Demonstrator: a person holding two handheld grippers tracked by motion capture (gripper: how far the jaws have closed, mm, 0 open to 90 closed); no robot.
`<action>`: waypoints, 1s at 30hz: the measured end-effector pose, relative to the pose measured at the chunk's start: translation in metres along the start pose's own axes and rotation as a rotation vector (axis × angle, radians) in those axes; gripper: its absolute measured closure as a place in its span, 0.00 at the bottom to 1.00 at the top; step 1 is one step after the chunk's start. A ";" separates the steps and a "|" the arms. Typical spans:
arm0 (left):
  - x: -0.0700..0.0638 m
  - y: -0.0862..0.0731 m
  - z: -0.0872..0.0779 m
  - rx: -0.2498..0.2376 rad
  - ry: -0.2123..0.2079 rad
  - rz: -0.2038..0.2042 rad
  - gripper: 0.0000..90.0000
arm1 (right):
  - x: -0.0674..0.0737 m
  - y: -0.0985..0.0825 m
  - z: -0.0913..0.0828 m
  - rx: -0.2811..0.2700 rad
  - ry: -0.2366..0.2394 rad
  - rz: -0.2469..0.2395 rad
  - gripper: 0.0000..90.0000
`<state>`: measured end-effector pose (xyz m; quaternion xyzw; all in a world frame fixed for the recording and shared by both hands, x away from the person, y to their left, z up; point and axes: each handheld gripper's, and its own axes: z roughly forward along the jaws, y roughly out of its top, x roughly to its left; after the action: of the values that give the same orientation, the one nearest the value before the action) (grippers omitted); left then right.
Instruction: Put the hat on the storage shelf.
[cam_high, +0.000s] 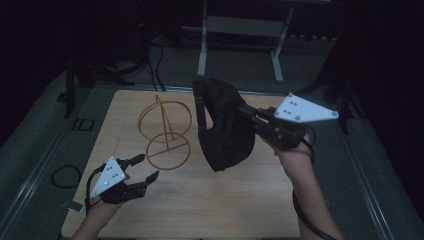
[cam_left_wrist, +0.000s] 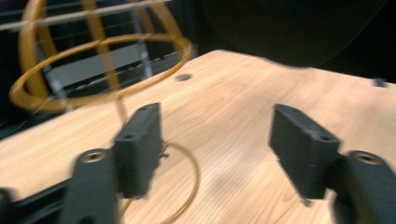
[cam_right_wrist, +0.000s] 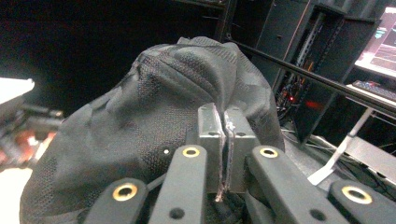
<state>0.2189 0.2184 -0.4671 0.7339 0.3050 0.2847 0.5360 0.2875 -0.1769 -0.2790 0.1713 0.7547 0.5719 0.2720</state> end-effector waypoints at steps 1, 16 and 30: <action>0.001 -0.004 -0.002 0.004 0.022 -0.014 0.24 | 0.000 0.003 0.005 0.003 0.001 -0.002 0.97; -0.001 -0.068 -0.012 0.035 0.242 -0.087 0.02 | 0.011 0.023 0.090 0.079 0.049 0.002 0.97; -0.002 -0.075 -0.021 0.020 0.272 -0.110 0.02 | 0.025 0.015 0.172 0.188 0.099 0.008 0.97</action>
<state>0.1915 0.2472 -0.5335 0.6763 0.4173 0.3485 0.4971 0.3718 -0.0256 -0.3036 0.1709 0.8168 0.5073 0.2149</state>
